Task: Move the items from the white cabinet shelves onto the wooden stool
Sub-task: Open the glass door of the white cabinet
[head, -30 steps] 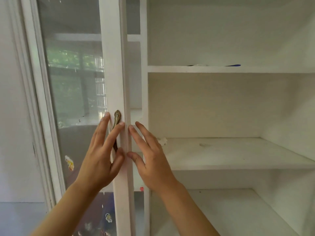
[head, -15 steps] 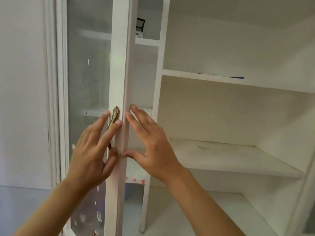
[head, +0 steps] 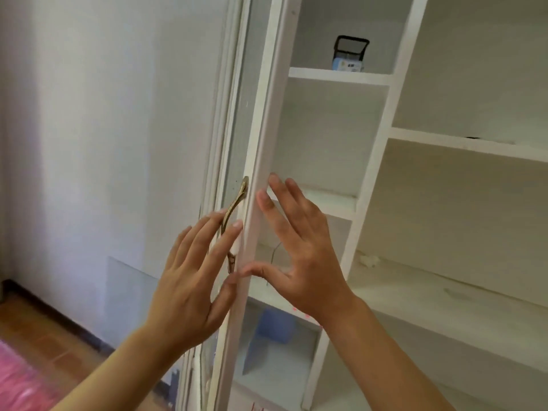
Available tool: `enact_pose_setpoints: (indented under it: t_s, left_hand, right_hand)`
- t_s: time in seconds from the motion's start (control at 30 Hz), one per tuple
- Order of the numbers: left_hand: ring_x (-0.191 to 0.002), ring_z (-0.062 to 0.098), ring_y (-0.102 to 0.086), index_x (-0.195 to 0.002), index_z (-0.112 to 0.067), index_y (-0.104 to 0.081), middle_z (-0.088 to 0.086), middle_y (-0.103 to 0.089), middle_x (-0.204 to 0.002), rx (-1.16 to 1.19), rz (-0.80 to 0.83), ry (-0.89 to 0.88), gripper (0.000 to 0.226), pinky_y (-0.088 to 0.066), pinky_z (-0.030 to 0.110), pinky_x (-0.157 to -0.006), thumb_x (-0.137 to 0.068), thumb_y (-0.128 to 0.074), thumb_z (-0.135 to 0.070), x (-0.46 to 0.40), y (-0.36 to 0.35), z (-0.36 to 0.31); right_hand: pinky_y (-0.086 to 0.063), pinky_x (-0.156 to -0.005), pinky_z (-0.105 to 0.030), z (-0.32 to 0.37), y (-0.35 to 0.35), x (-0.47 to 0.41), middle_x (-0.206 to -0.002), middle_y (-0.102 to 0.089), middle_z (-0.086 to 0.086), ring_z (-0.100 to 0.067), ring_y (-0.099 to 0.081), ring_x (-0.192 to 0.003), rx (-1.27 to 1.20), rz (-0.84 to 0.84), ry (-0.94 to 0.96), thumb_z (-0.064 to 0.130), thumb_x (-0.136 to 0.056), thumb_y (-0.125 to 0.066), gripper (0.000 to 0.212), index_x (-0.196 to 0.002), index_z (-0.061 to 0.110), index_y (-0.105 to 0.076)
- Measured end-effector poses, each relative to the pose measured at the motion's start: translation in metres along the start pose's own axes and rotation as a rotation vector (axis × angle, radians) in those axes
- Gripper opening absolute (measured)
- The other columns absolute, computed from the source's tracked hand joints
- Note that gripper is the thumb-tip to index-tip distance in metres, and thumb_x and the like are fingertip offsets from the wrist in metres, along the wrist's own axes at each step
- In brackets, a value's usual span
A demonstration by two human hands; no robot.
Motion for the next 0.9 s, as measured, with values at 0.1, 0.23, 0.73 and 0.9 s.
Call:
enact_pose_setpoints:
  t_s: [0.1, 0.23, 0.73, 0.9]
  left_hand:
    - [-0.158, 0.031, -0.025, -0.161, -0.015, -0.03, 0.014, -0.027, -0.17, -0.105, 0.057, 0.005, 0.076, -0.028, 0.062, -0.122, -0.098, -0.052, -0.049, 0.018, 0.011, 0.009]
    - [-0.16, 0.028, -0.021, -0.163, -0.018, -0.024, 0.01, -0.02, -0.172, -0.214, 0.064, 0.051, 0.087, -0.02, 0.054, -0.127, -0.092, -0.061, -0.05, 0.027, 0.026, 0.018]
    - [-0.159, 0.03, -0.024, -0.162, -0.029, -0.028, 0.009, -0.028, -0.171, -0.534, 0.078, 0.1, 0.069, -0.03, 0.071, -0.117, -0.101, -0.052, -0.051, 0.05, 0.079, 0.048]
    - [-0.159, 0.029, -0.024, -0.163, -0.029, -0.025, 0.007, -0.033, -0.169, -0.552, 0.118, 0.11, 0.072, -0.03, 0.07, -0.118, -0.101, -0.054, -0.05, 0.056, 0.097, 0.069]
  right_hand:
    - [-0.027, -0.124, -0.062, 0.008, -0.011, -0.007, -0.175, -0.018, -0.009, -0.028, -0.012, -0.163, -0.058, -0.013, 0.046, 0.054, -0.09, -0.077, 0.098, -0.163, 0.013, -0.026]
    - [-0.029, -0.123, -0.062, 0.022, -0.027, -0.02, -0.174, -0.021, -0.013, -0.031, -0.015, -0.163, -0.137, -0.037, 0.102, 0.052, -0.089, -0.08, 0.1, -0.163, 0.009, -0.028]
    - [-0.031, -0.124, -0.058, 0.068, -0.092, -0.056, -0.176, -0.012, -0.009, -0.023, -0.013, -0.163, -0.446, -0.062, 0.167, 0.034, -0.099, -0.072, 0.089, -0.165, 0.007, -0.018]
    - [-0.032, -0.122, -0.058, 0.079, -0.113, -0.073, -0.176, -0.014, -0.009, -0.023, -0.013, -0.163, -0.434, -0.078, 0.219, 0.041, -0.1, -0.069, 0.087, -0.165, 0.008, -0.021]
Point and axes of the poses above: each hand's wrist, its own x-axis away from the middle knuckle, its own y-axis out of the back of the hand, z = x × y, the point moved 5 cm from there along -x, towards the middle knuckle
